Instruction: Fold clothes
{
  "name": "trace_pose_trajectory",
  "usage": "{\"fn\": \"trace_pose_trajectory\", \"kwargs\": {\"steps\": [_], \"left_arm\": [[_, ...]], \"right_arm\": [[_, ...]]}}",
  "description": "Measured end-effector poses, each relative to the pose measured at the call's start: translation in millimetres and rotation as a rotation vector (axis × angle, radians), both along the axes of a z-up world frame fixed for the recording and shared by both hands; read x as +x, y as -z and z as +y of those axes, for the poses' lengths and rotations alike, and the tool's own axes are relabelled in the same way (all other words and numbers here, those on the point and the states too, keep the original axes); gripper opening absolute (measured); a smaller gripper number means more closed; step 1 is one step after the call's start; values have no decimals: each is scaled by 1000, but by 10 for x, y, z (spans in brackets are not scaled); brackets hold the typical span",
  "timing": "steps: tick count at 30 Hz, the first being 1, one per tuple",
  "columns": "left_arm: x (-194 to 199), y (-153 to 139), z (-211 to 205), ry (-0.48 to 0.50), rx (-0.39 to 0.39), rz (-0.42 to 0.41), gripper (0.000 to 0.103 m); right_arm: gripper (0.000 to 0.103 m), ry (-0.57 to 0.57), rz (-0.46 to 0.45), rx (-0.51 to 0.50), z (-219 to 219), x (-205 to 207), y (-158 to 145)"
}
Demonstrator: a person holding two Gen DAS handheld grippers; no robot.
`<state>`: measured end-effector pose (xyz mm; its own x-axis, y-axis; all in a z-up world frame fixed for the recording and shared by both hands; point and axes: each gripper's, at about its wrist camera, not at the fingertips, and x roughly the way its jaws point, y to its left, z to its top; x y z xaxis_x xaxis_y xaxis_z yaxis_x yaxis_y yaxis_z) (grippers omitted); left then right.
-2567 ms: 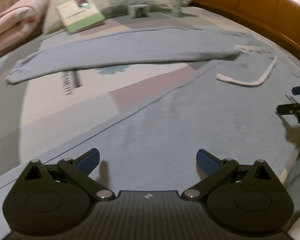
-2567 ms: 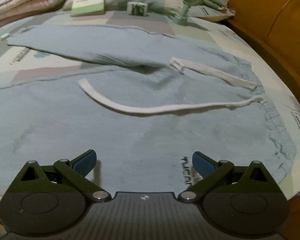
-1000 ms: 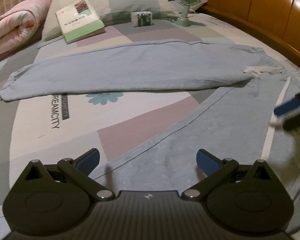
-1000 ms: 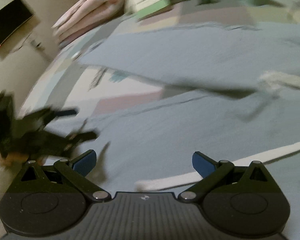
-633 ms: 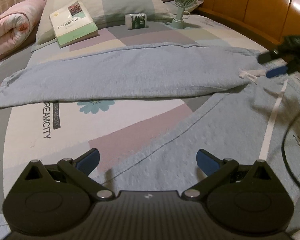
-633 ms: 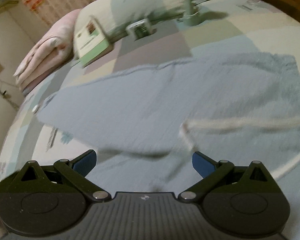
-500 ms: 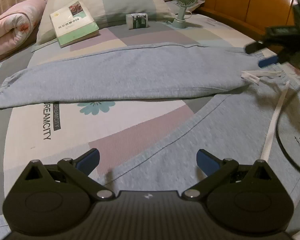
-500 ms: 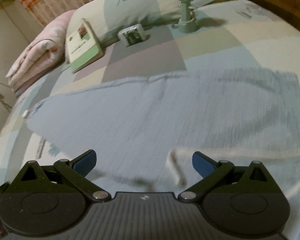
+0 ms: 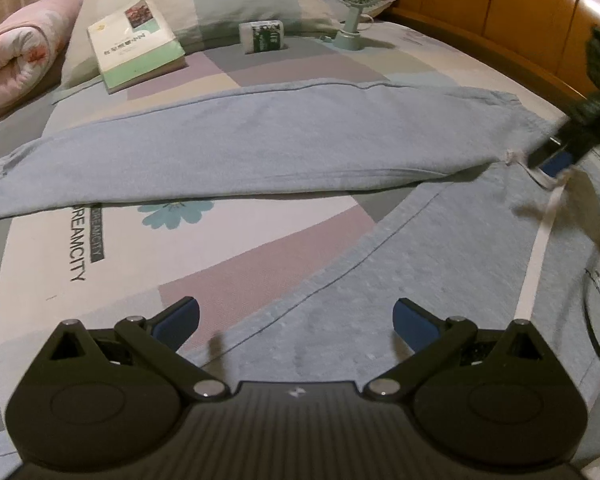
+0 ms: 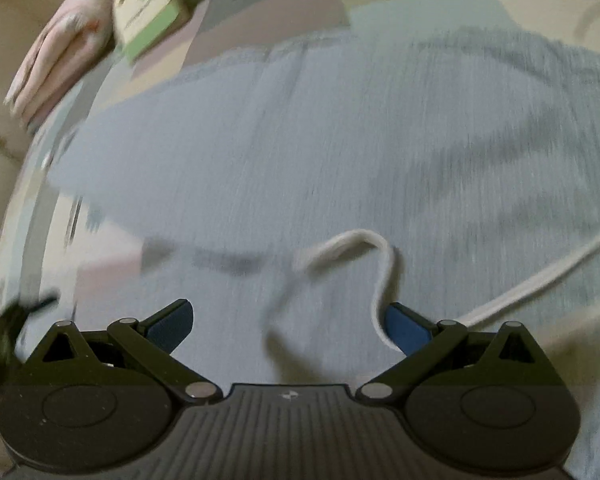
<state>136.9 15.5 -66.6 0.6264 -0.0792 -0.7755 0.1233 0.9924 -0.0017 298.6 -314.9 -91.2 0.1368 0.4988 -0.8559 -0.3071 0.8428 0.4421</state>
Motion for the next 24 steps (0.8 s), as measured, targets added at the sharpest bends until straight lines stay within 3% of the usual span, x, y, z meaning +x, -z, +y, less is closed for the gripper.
{"fn": "trace_pose_trajectory", "kwargs": {"steps": [3,8,13,17,24], "left_arm": [[-1,1,-56,15,-8,0,102],[-43,-32,-132,36,-2,-6,102],[-99,-89,-131,28,2,-17,102],[-147,-113,-111,14,10,-18,102],[-140,-130,-142,21,8,-20,102]], "right_arm": [[103,-40,-2,-24,-22,-246,-106],[103,-24,-90,-13,1,-428,-236],[103,17,-154,-19,177,-423,-107],[103,-4,-129,2,310,-449,48],[103,-22,-173,26,208,-791,-76]]}}
